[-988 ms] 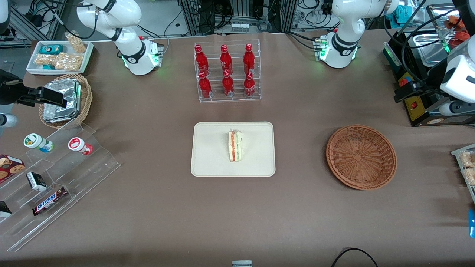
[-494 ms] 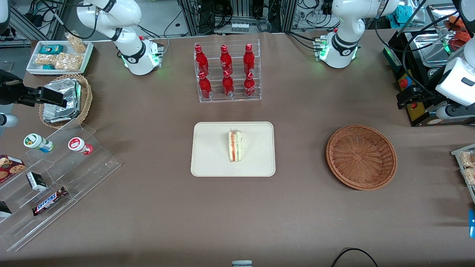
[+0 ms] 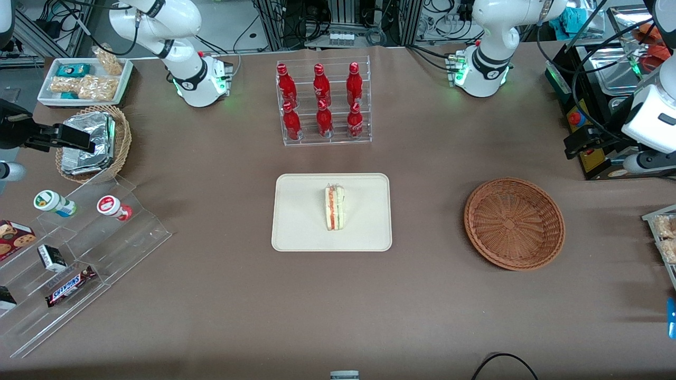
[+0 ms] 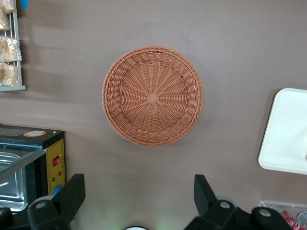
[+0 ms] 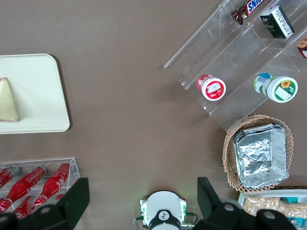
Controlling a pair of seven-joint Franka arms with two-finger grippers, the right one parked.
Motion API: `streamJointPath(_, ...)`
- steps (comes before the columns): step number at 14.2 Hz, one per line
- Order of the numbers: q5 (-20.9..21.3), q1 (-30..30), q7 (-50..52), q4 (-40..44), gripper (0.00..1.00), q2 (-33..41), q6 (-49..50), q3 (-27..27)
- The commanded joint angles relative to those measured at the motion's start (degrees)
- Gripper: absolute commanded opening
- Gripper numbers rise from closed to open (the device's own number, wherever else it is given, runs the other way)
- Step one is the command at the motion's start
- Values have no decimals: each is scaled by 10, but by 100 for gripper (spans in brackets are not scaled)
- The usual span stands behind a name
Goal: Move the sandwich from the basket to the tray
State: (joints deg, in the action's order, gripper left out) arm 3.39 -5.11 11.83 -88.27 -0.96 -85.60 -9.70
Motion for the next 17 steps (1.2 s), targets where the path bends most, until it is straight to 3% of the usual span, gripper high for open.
streamJointPath(1,-3,-11,13,0,100,0,-4,-10)
streamJointPath(17,0,-12,20,7,100,-17,3,-8)
